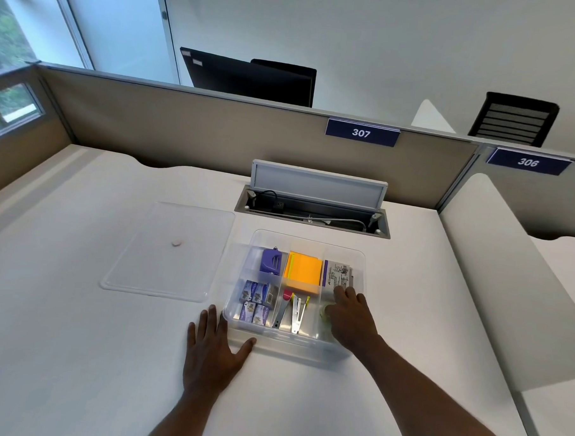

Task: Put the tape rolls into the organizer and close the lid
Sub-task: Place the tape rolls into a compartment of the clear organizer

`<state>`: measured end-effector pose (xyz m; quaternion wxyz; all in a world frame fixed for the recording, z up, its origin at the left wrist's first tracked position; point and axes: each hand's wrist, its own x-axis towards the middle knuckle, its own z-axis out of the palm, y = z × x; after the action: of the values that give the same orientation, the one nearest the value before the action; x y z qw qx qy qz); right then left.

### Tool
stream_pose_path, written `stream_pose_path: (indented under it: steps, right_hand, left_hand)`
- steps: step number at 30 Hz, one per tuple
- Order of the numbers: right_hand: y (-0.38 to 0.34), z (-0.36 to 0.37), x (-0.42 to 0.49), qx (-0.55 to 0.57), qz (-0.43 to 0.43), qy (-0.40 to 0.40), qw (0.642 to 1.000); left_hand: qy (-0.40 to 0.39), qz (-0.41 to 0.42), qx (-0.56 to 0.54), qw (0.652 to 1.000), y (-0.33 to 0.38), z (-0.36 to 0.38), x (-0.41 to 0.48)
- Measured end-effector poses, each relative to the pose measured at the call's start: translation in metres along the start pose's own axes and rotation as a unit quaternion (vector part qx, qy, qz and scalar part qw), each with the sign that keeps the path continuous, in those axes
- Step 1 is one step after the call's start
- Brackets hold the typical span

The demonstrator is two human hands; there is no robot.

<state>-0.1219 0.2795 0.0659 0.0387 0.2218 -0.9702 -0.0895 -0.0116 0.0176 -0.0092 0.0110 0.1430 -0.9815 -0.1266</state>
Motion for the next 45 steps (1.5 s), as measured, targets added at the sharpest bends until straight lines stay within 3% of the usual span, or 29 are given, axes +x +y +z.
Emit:
stream_pose_path:
  steps: [8,16,20,23,30,38,45]
  right_hand:
    - [0.003,0.000,-0.002,0.018,0.011,-0.002,1.000]
    - [0.000,-0.007,0.003,0.120,0.090,0.025,0.988]
    - [-0.003,-0.012,0.003,0.054,0.125,0.001,0.991]
    - [-0.005,-0.009,0.005,0.060,0.146,-0.061,0.986]
    - [-0.001,0.001,0.009,0.090,0.152,-0.070,0.982]
    - [-0.008,0.007,0.010,0.177,0.123,-0.011,0.976]
    - [-0.004,0.016,0.007,0.211,0.126,-0.048,0.968]
  left_hand:
    - [0.000,-0.002,-0.007,1.000,0.000,0.002,0.000]
    - [0.002,-0.003,-0.011,1.000,-0.001,0.003,0.000]
    - [0.001,-0.002,-0.011,1.000,-0.002,0.003,0.000]
    - [0.001,-0.002,-0.010,1.000,-0.002,0.003,0.001]
    - [0.002,-0.001,-0.014,1.000,-0.001,0.003,0.001]
    - [0.004,0.001,-0.012,1.000,-0.001,0.003,0.001]
    - [0.004,-0.003,-0.011,1.000,0.000,0.003,0.001]
